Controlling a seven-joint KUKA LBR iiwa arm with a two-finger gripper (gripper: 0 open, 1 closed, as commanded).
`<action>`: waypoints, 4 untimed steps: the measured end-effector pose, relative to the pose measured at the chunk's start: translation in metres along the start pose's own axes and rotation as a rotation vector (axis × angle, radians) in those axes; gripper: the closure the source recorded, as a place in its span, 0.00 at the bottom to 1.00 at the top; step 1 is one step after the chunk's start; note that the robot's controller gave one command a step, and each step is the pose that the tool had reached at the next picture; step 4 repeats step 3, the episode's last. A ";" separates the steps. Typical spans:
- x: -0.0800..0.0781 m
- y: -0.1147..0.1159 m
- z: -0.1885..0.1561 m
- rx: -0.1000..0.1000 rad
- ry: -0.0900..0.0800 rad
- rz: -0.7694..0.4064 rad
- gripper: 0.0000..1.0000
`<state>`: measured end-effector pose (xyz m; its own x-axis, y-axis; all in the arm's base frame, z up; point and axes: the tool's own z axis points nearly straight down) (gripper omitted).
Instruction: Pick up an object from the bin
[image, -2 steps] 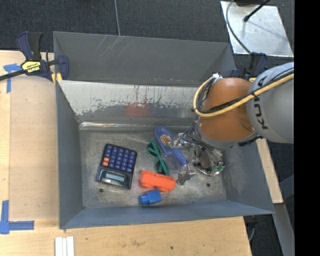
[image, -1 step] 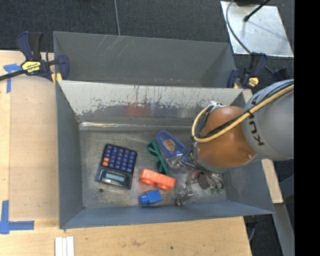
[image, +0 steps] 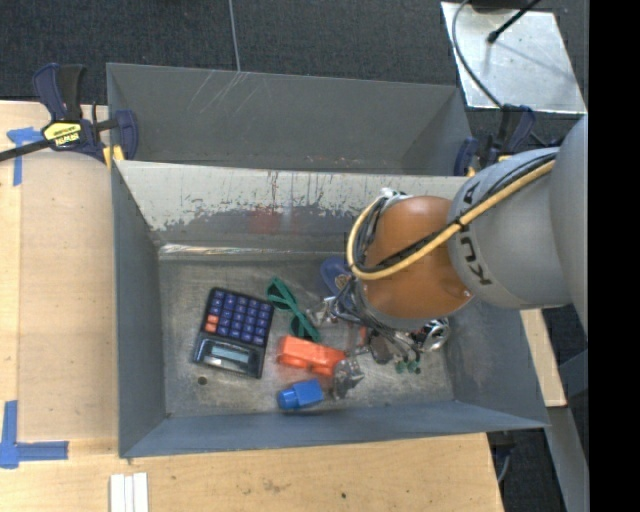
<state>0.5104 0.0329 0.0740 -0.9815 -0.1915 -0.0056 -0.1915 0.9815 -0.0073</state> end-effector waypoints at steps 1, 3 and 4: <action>-0.018 0.040 -0.005 -0.010 -0.022 -0.200 1.00; -0.032 0.033 -0.170 -0.006 -0.006 -0.283 1.00; -0.032 0.033 -0.170 -0.006 -0.006 -0.283 1.00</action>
Offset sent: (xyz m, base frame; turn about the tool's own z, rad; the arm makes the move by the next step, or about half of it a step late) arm 0.0000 0.0000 0.0000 0.0000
